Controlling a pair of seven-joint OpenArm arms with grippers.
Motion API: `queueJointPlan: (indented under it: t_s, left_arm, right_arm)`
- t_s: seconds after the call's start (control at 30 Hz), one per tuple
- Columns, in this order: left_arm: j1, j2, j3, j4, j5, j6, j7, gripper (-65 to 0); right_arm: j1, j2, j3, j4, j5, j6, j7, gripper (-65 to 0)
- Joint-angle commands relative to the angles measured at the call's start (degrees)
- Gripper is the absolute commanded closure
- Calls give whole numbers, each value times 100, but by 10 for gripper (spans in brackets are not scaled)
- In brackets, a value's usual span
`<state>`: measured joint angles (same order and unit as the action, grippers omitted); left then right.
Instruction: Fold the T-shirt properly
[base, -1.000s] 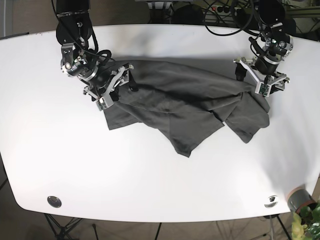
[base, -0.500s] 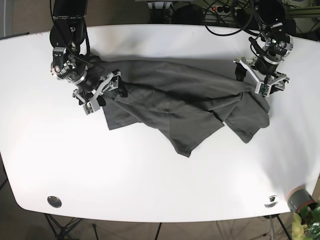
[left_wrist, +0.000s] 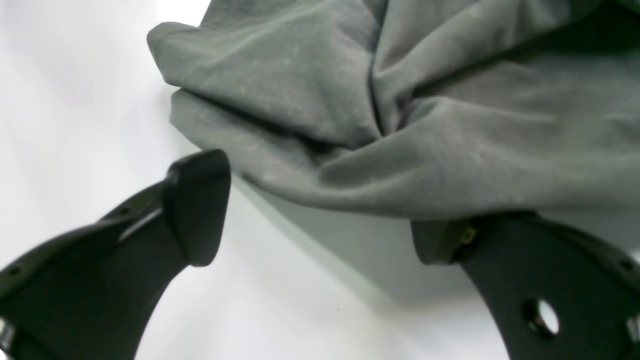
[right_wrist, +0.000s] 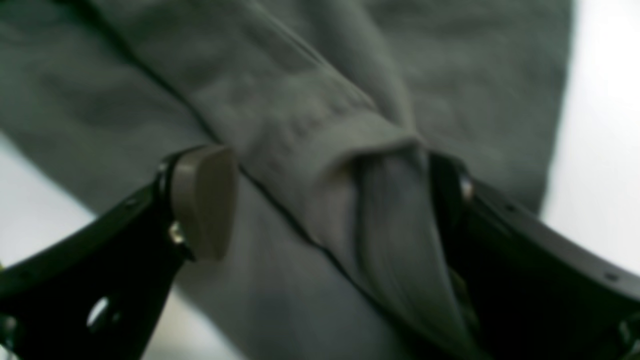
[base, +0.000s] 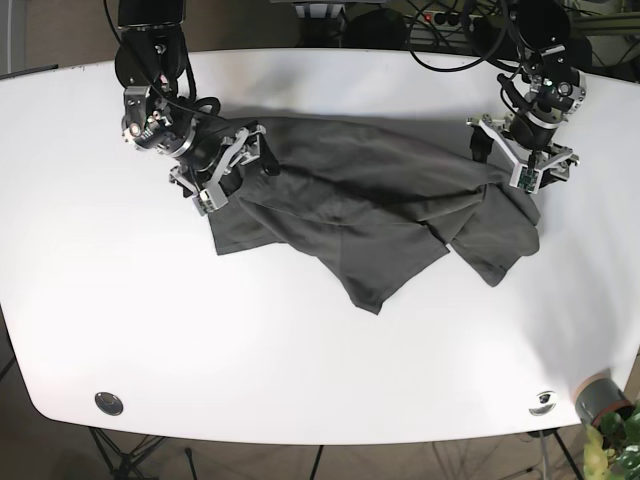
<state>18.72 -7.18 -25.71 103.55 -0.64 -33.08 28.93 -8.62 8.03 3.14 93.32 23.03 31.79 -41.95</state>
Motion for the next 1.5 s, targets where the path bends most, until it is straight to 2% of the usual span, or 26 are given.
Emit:
queueJointPlan:
  t_s: [0.0,0.5,0.6,0.7,0.77,1.0,1.2,1.47]
  left_arm:
    - [-30,-60,-9,94,-63,7,-137,-511]
    - [-109,-60,-9,85,-54,7,-137,-511]
    - [-109,-60,-9,85,-54,7,-137,-511]
    - [-109,-60,-9,85,-54,7,-137,-511]
    - [-109,-60,-9,85,-54,7,-137,-511]
    - [-153,-60,-9,85,-54,7,-137,-511]
    - [-153,-60,-9,138,-63,7,-137,-511]
    - [-189,-60,-18,322,-72,7,-137,-510]
  right_arm:
    - [14,10,-37,167,128,43,138,-501]
    - [-188,10,-10,448,128,43,156,-499]
    - [-206,10,-37,528,128,43,156,-436]
    - [-197,10,-46,475,128,43,156,-314]
    - [-188,10,-46,378,119,43,156,-271]
    - [-180,10,-54,308,119,43,165,-239]
    - [-180,10,-54,352,119,34,156,-36]
    - [-39,54,78,809,111,25,138,-24]
